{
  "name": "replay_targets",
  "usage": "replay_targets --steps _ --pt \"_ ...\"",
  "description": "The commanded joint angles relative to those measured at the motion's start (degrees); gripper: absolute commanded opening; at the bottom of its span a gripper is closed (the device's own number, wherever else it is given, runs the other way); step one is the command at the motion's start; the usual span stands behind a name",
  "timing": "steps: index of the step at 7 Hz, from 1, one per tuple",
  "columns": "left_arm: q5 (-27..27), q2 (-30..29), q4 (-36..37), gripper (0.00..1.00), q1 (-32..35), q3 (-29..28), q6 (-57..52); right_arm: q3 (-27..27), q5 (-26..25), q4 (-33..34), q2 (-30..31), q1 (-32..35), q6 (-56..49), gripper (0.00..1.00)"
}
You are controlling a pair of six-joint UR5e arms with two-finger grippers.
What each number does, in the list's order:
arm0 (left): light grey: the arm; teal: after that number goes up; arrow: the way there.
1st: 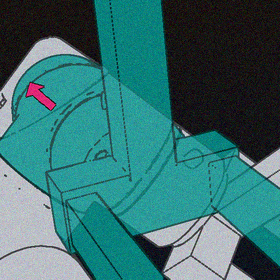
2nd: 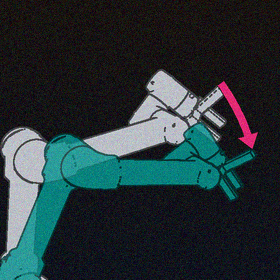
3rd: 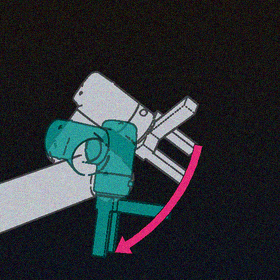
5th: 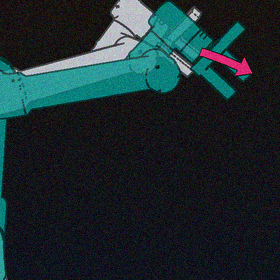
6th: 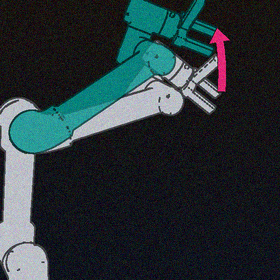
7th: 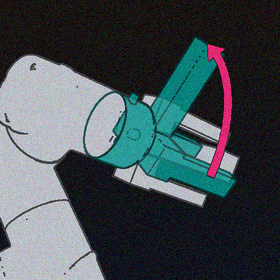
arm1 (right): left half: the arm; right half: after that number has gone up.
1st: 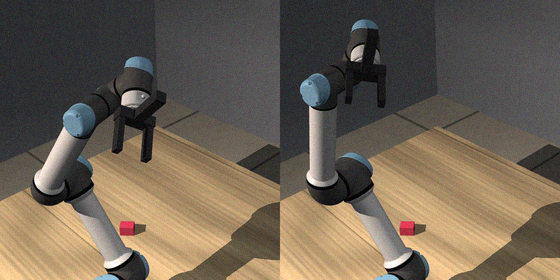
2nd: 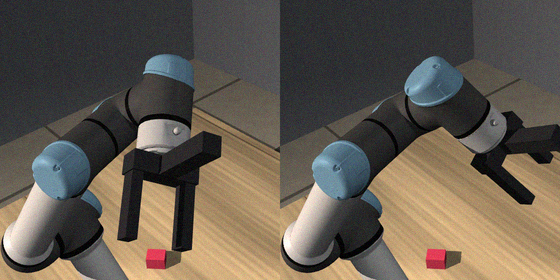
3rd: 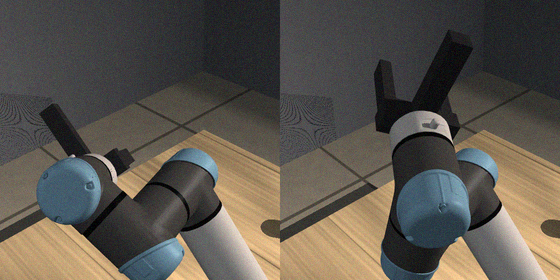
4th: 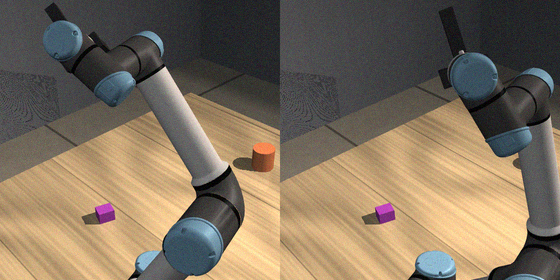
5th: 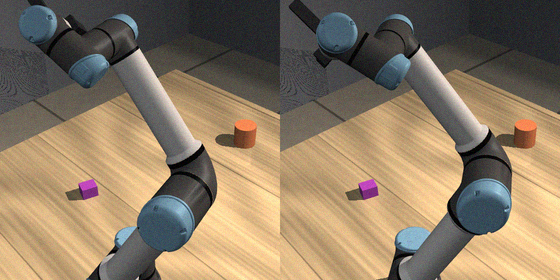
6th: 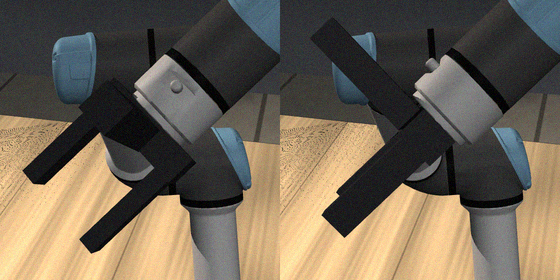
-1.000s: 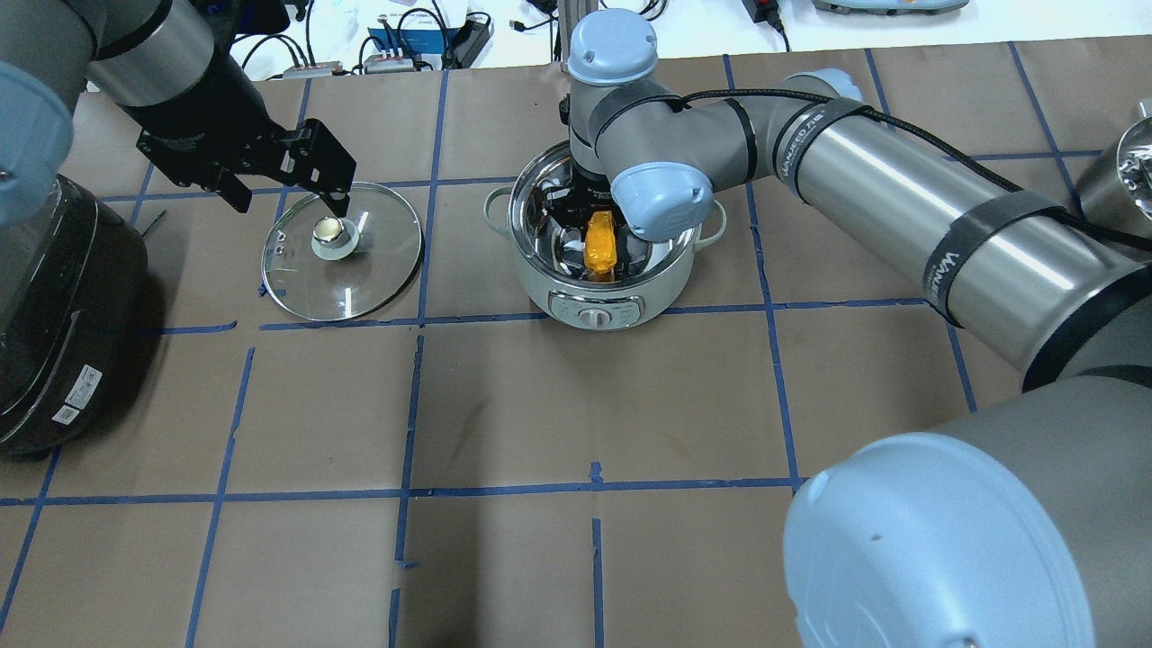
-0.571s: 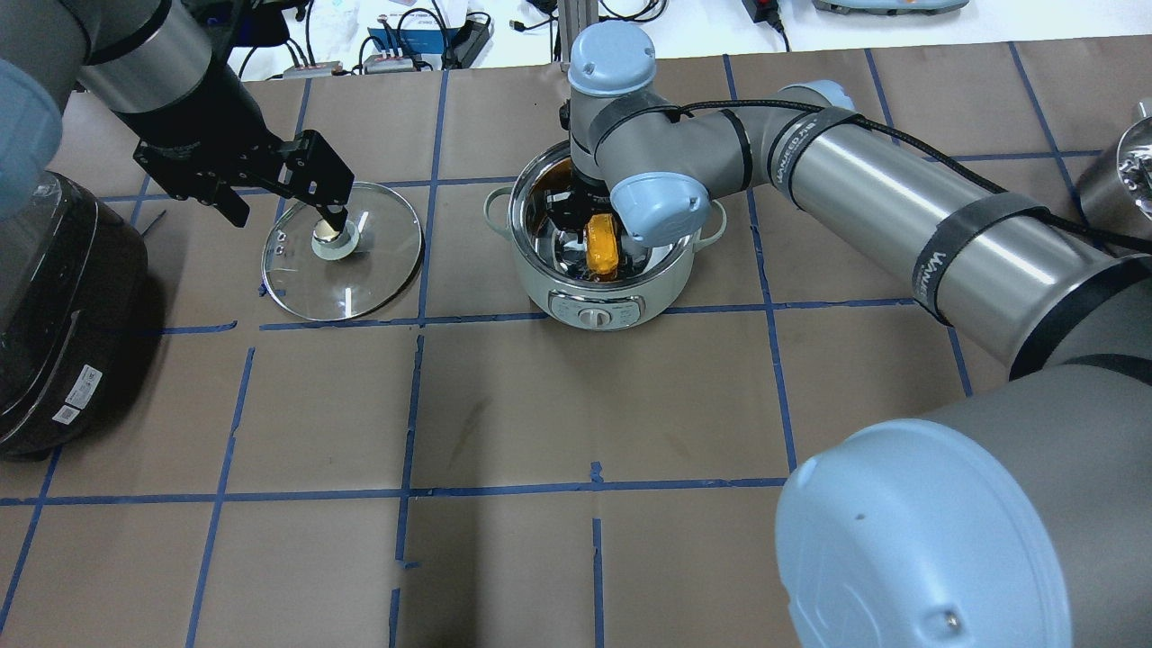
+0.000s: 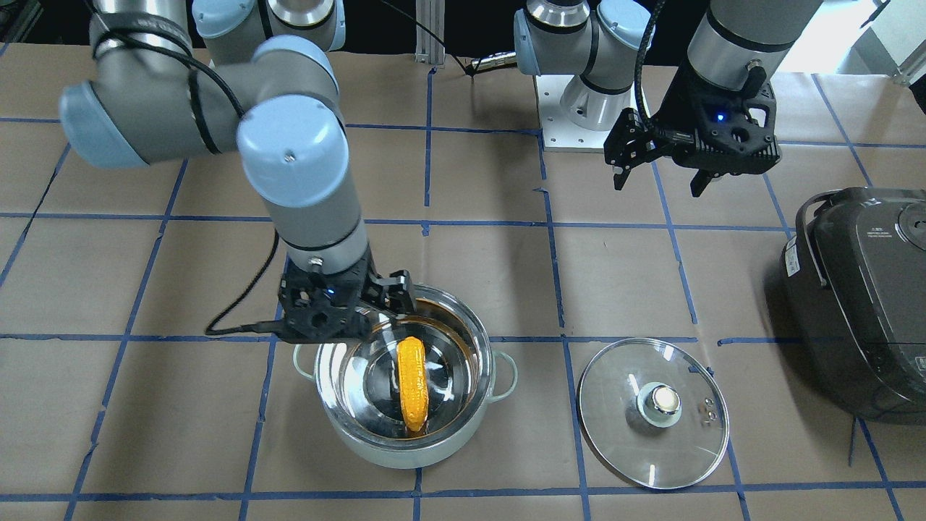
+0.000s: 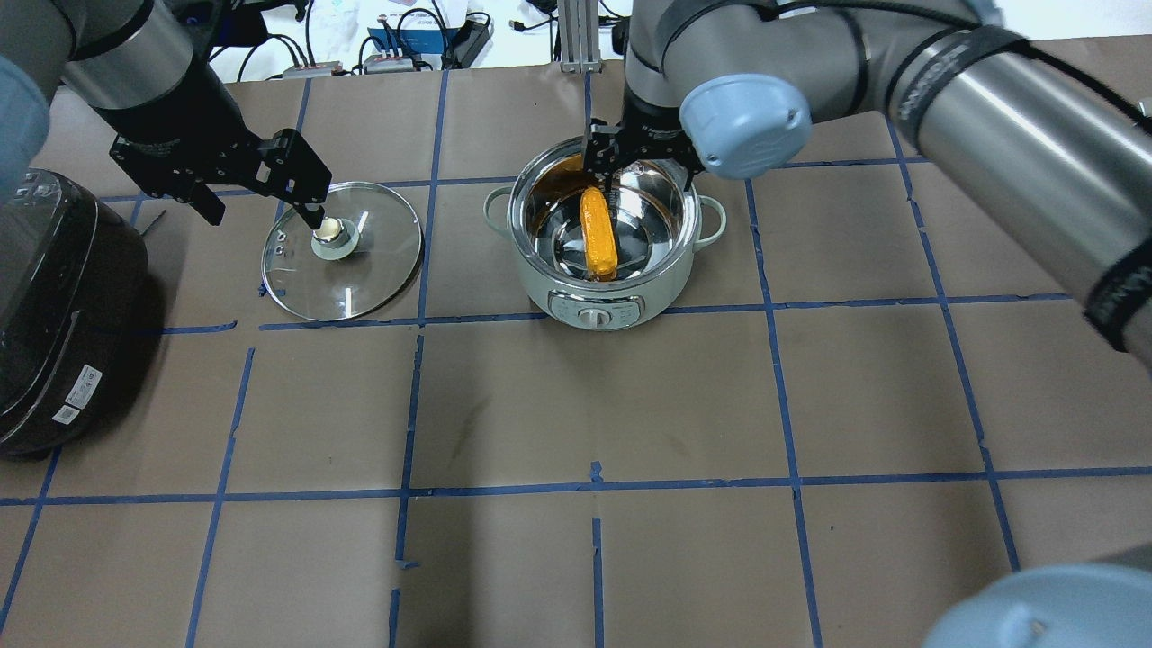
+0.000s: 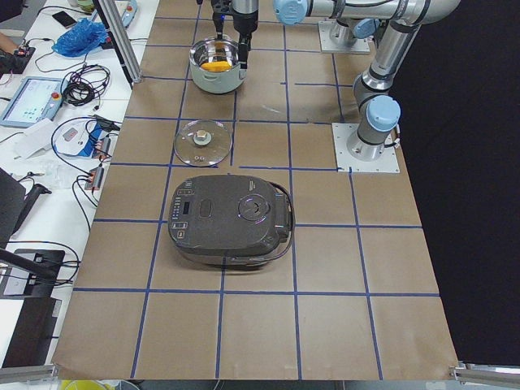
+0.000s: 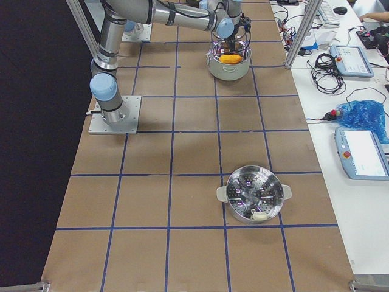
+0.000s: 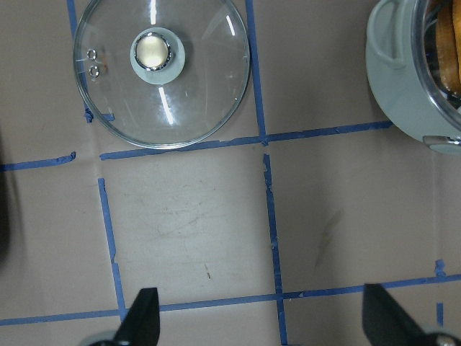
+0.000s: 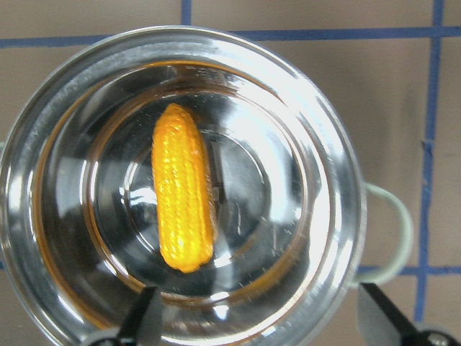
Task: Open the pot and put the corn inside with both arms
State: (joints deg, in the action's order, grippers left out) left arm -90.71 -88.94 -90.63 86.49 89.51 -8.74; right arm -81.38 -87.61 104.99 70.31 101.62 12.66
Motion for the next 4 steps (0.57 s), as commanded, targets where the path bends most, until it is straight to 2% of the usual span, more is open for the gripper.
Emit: replay_targets --steps 1,2,4 --pt "-0.1 0.3 0.0 1.00 -0.1 0.0 0.1 -0.7 -0.3 -14.8 10.5 -7.5 -4.4 0.89" --pt "0.0 0.3 0.0 1.00 -0.1 0.0 0.1 -1.3 -0.5 -17.6 14.2 -8.7 -7.9 0.89" --pt "-0.1 0.3 1.2 1.00 -0.1 0.0 0.3 -2.9 -1.2 -17.8 16.2 -8.7 -10.6 0.90"
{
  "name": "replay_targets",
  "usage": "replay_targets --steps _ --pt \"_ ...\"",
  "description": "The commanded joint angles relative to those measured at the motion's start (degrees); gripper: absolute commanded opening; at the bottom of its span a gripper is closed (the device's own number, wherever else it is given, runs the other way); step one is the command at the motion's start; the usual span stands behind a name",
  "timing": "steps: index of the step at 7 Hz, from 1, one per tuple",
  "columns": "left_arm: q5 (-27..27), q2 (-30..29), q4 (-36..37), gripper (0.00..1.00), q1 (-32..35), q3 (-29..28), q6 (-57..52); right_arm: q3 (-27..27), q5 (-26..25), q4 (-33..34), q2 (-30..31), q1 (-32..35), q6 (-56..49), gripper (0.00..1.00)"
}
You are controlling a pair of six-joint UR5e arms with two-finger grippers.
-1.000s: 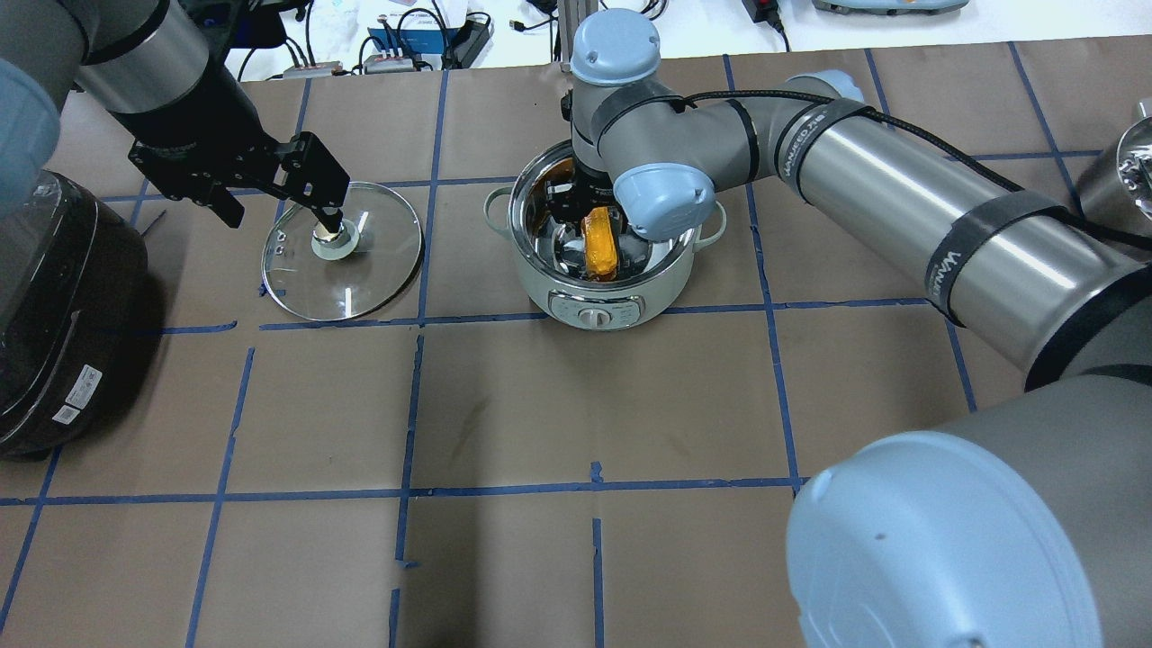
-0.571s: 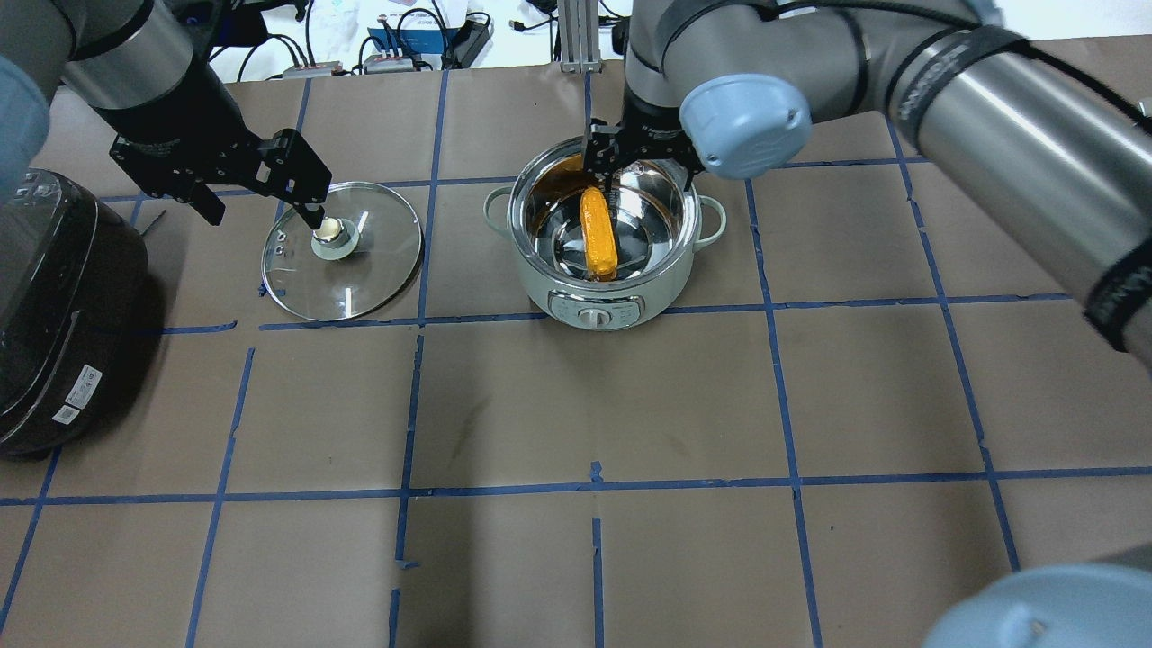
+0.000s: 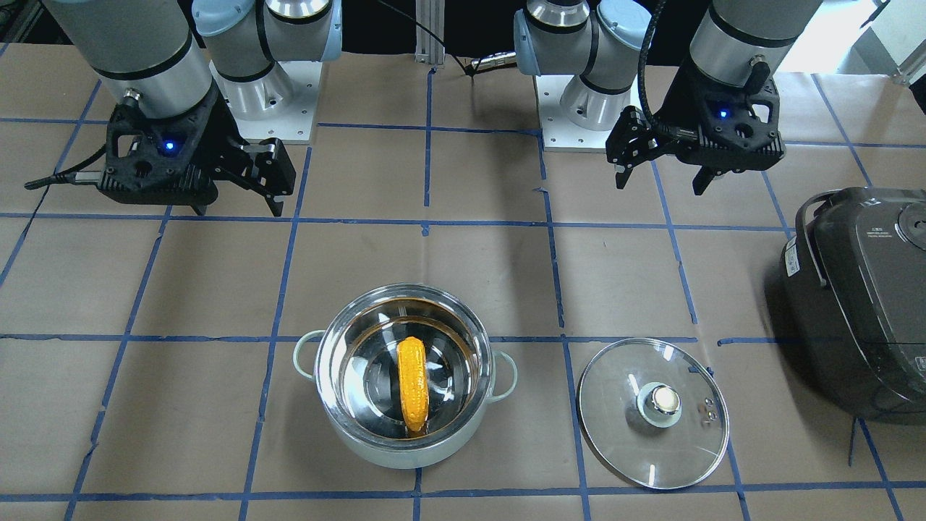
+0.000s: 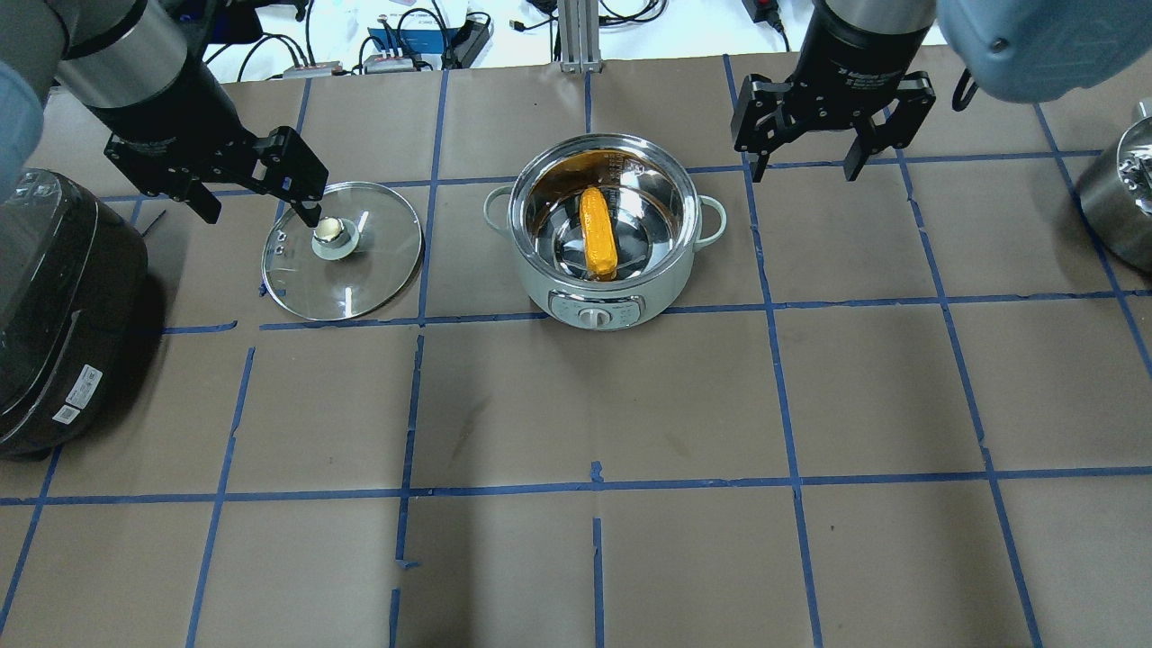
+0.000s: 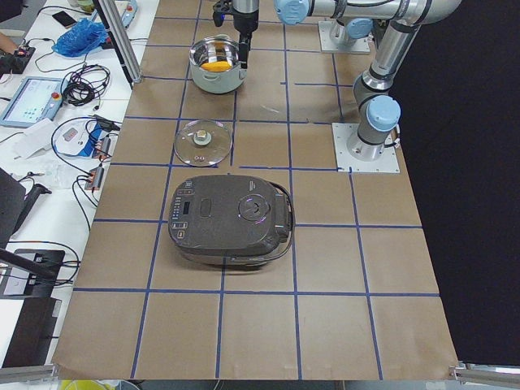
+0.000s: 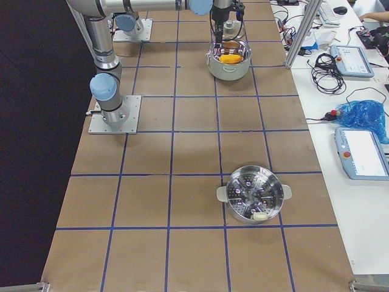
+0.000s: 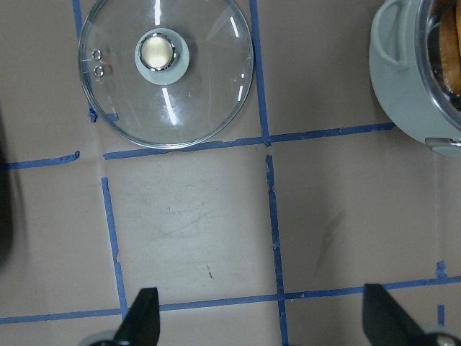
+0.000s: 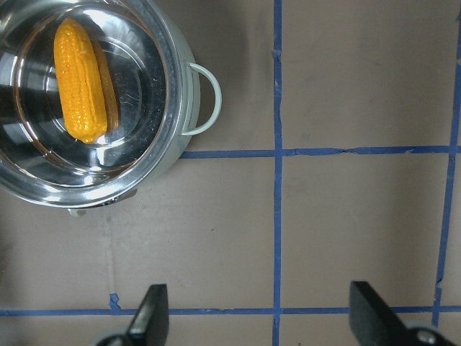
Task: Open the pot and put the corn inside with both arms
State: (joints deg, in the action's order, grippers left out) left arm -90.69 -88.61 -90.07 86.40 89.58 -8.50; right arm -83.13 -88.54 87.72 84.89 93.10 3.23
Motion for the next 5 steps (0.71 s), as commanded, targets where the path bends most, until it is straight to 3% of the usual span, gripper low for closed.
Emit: replay_targets --steps 1,3,5 --pt "-0.3 0.2 0.7 1.00 0.1 0.0 0.0 -2.3 -0.9 0.2 2.6 -0.2 -1.1 0.91" --pt "-0.3 0.1 0.7 1.00 0.2 -0.1 0.0 -1.9 -3.1 0.3 2.7 0.1 -0.9 1.00" --pt "-0.3 0.1 0.7 1.00 0.2 -0.1 0.7 -2.1 -3.0 0.2 2.7 0.2 -0.7 1.00"
